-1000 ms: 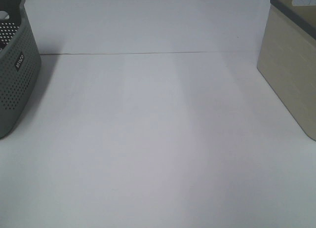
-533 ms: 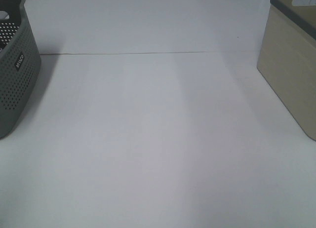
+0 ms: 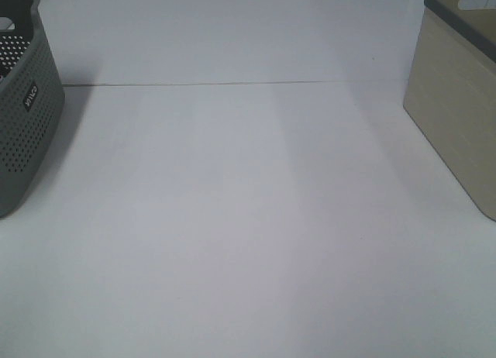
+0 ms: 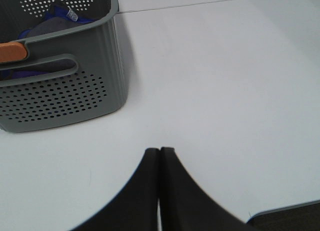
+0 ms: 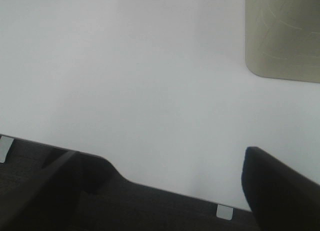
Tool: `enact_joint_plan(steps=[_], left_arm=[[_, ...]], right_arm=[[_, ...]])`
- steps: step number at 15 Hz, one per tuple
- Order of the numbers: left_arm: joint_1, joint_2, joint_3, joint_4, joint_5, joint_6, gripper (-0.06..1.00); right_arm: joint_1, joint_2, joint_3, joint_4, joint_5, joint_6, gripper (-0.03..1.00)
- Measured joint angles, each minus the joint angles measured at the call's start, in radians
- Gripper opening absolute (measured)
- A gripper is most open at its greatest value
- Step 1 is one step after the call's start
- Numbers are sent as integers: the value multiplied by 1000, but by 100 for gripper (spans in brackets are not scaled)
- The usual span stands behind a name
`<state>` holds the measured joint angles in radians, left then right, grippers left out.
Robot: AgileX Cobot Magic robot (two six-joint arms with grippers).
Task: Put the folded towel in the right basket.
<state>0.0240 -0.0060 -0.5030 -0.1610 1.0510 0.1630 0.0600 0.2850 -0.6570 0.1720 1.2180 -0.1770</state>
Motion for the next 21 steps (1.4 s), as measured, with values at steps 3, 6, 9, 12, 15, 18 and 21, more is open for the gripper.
enact_joint_plan(steps=[3,6,9,12,15,18,21], left_arm=[[0,0,0,0,0,0,0],[0,0,0,0,0,0,0],[0,0,0,0,0,0,0],[0,0,0,0,0,0,0],[0,0,0,0,0,0,0],[0,0,0,0,0,0,0],[0,0,0,0,0,0,0]], right_arm=[[23,-215,101,-89,-33,46,83],[30,-289,196,-113,-87,79,83],[36,-289,198,-162,-107,109,83],[36,-289,198,-189,-107,143,83],[36,-289,199,-192,-107,152,83],[36,-289,199,-192,-107,152,83],[36,-289,199,-192,-107,152,83]])
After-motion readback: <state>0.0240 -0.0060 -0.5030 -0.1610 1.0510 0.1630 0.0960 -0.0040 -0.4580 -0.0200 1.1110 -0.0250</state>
